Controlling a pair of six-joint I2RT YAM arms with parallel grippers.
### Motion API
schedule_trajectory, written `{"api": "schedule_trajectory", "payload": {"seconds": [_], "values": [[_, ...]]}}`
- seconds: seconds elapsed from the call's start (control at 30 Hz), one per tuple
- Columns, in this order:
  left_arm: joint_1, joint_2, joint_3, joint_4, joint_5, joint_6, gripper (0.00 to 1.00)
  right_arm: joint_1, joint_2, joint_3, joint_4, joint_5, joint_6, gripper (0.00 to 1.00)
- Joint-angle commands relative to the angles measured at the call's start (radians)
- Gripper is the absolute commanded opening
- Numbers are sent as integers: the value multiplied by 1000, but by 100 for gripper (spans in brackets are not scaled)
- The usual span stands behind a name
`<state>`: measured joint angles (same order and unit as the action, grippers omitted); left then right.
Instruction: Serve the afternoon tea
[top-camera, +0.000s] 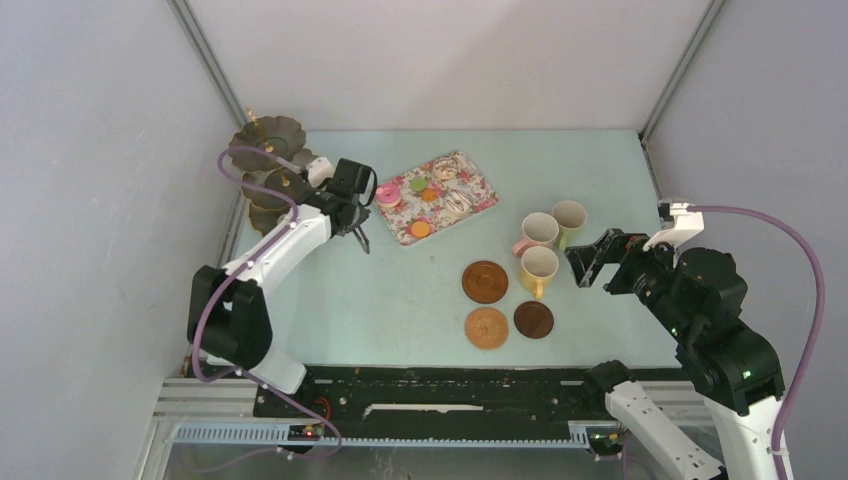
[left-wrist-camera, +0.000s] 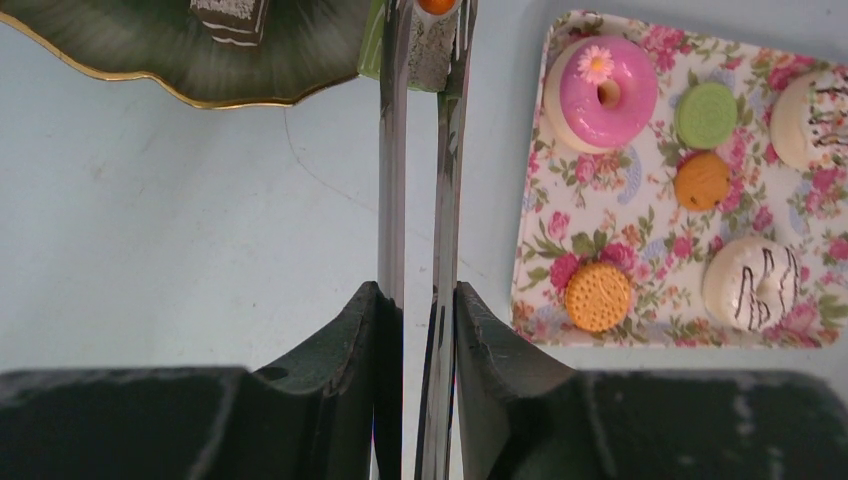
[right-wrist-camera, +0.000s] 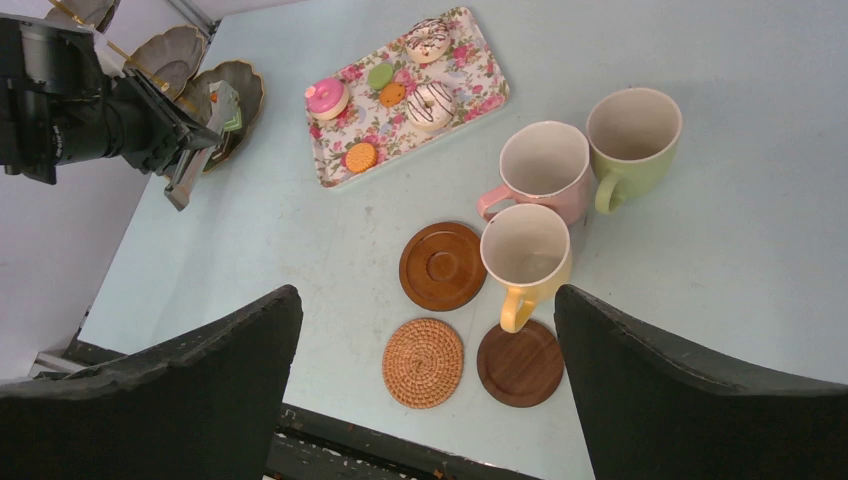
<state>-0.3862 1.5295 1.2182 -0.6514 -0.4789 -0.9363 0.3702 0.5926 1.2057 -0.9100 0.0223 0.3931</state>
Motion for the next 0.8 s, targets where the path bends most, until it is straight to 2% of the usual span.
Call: {"api": "schedule_trajectory", "payload": {"seconds": [0.0,0.13,0.47,0.77], "values": [[9,46,53,77,-84,-22,17,3,10,0,5,-5,7,100],[13,82,60,91,-102,-47,17,3,9,0,-12,7,6,100],[17,186,171,39,-179,9,19,1,4,-1,-13,22,-3,100],[55,244,187,36,-155,60,24,-1,-7,-1,-18,31,-9,100]]}}
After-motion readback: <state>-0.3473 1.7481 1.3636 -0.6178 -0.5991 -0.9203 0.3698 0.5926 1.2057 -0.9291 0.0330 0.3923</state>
